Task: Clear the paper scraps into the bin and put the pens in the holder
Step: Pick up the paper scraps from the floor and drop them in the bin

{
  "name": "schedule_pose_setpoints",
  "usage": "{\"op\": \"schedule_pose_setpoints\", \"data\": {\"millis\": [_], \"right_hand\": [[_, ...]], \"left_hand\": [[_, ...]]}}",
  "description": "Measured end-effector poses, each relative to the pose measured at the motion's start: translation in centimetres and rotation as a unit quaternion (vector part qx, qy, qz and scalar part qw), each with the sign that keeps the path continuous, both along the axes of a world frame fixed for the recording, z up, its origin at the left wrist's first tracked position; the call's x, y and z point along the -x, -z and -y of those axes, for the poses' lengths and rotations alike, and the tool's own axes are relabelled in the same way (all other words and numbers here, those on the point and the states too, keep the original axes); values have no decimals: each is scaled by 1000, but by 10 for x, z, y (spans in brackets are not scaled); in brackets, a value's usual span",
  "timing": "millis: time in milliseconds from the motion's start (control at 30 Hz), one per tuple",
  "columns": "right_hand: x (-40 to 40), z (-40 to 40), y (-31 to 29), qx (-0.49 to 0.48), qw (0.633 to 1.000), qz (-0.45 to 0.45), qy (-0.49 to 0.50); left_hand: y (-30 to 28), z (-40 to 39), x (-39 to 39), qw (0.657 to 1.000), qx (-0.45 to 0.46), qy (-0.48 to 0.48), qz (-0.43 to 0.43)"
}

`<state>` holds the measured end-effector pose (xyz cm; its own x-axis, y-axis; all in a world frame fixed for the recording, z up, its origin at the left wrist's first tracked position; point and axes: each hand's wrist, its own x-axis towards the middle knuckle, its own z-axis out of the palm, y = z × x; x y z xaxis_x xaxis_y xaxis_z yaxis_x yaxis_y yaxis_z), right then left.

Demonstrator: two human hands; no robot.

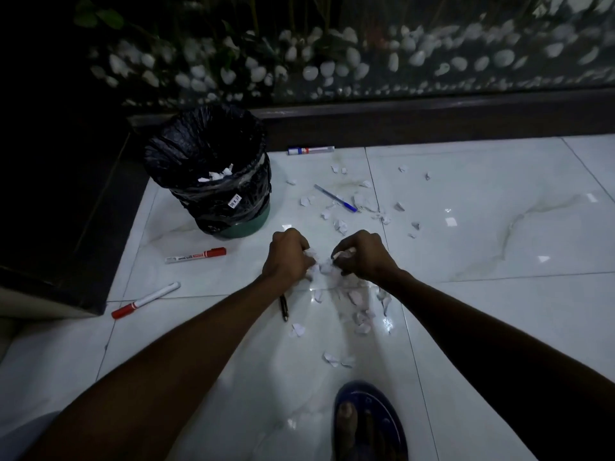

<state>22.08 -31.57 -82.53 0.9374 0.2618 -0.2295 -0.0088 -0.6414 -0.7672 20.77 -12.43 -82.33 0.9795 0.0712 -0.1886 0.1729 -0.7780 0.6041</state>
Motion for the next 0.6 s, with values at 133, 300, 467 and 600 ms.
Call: {"op": "schedule_pose_setpoints", "data": {"millis": [133,300,467,600], "right_hand": [[-20,-24,-36,-80,996,19,39],[-56,-53,-99,-156,983,37,93],[-90,-106,-149,-268,953,23,137],[-105,-166,-165,-293,946,-39,137]], "left_hand": [[-36,-13,-11,997,-4,17,81],[-123,-38,-29,983,7,1,183],[-167,-101,-58,966,83,-178,170],[-164,-141,-83,930,144,-322,100]]}}
